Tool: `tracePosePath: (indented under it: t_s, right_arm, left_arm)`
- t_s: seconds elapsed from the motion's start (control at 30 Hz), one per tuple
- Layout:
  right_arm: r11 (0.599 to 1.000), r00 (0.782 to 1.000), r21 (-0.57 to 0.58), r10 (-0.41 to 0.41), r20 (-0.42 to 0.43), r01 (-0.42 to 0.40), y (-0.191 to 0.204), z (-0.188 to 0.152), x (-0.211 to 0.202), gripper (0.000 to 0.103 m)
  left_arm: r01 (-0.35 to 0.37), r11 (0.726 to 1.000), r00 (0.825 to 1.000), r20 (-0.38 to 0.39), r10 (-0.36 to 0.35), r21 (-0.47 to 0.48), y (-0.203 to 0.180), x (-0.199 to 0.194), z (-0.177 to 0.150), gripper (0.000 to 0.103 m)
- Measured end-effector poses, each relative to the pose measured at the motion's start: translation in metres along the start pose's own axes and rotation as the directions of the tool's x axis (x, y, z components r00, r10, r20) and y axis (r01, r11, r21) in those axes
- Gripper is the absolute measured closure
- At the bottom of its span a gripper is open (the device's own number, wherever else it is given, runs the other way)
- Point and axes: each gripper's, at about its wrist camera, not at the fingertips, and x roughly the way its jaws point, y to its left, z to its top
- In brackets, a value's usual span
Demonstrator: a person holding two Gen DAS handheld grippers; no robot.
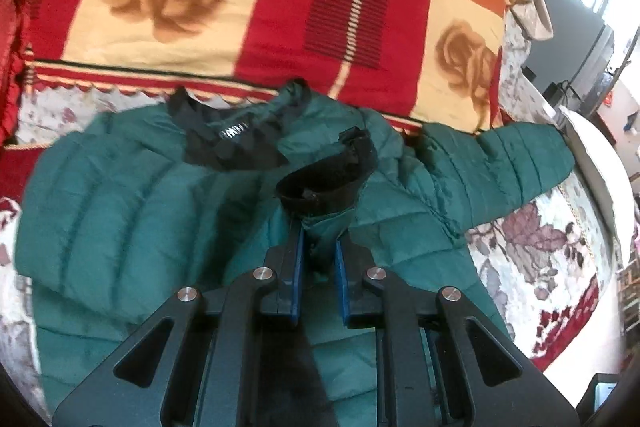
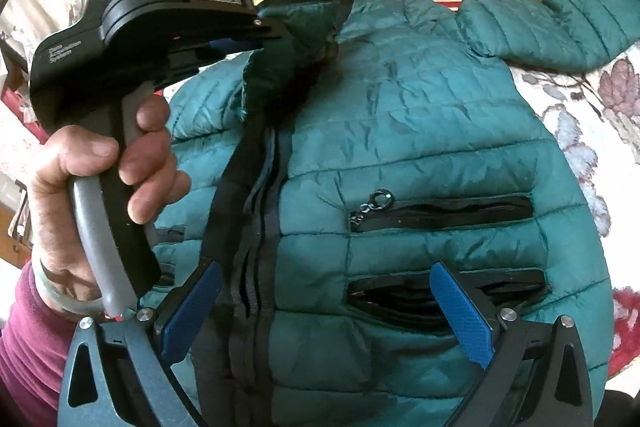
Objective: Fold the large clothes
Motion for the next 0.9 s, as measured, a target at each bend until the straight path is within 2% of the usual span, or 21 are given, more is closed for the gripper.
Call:
tracePosePath:
  t_s: [0.17,0.23,0.33,0.37,0.4,0.43,0.5,0.57,0.77,0.9]
  right_arm:
    - [1.0,1.0,0.009,0.008,0.014,-0.008,-0.005,-0.003,-0.002,0.0]
    - [0.999,0.999,0.02,0.034,0.026,-0.035,-0.007,-0.003,-0.005,0.0]
    - [0.998,0.997,0.015,0.054,0.058,-0.055,-0.005,-0.003,-0.011,0.0]
    - [0.998,0.996,0.011,0.057,0.067,-0.058,-0.002,-0.001,-0.012,0.0]
    - [0.998,0.995,0.007,0.062,0.074,-0.063,-0.001,0.0,-0.012,0.0]
    - [0.997,0.994,0.002,0.07,0.085,-0.071,0.002,0.0,-0.014,0.0]
    - [0.997,0.992,-0.011,0.074,0.1,-0.073,0.005,0.002,-0.017,0.0]
    - [0.997,0.992,-0.019,0.074,0.104,-0.072,0.006,0.003,-0.017,0.0]
    - [0.998,0.994,-0.044,0.046,0.102,-0.042,0.008,0.008,-0.011,0.0]
    - [0.999,0.994,-0.019,0.03,0.105,-0.028,0.004,0.03,-0.007,0.0]
  left_arm:
    - [0.062,0.998,0.998,-0.015,-0.062,-0.03,0.005,0.004,-0.004,0.09]
    - [0.097,0.994,0.995,-0.019,-0.098,-0.055,0.012,-0.001,-0.005,0.083]
    - [0.118,0.99,0.993,-0.012,-0.12,-0.072,0.023,-0.015,-0.006,0.082]
    - [0.112,0.991,0.994,-0.006,-0.113,-0.067,0.026,-0.021,-0.006,0.082]
    - [0.102,0.993,0.995,0.001,-0.102,-0.06,0.029,-0.027,-0.008,0.075]
    - [0.08,0.995,0.997,0.01,-0.08,-0.052,0.034,-0.036,-0.009,0.06]
    - [0.048,0.997,0.998,0.041,-0.046,-0.053,0.044,-0.05,-0.013,0.04]
    - [0.032,0.998,0.996,0.085,-0.027,-0.058,0.056,-0.064,-0.017,0.038]
    - [-0.049,0.995,0.995,0.078,0.056,-0.086,0.094,-0.08,-0.023,0.038]
    - [-0.135,0.984,0.987,0.07,0.144,-0.114,0.121,-0.084,-0.029,0.038]
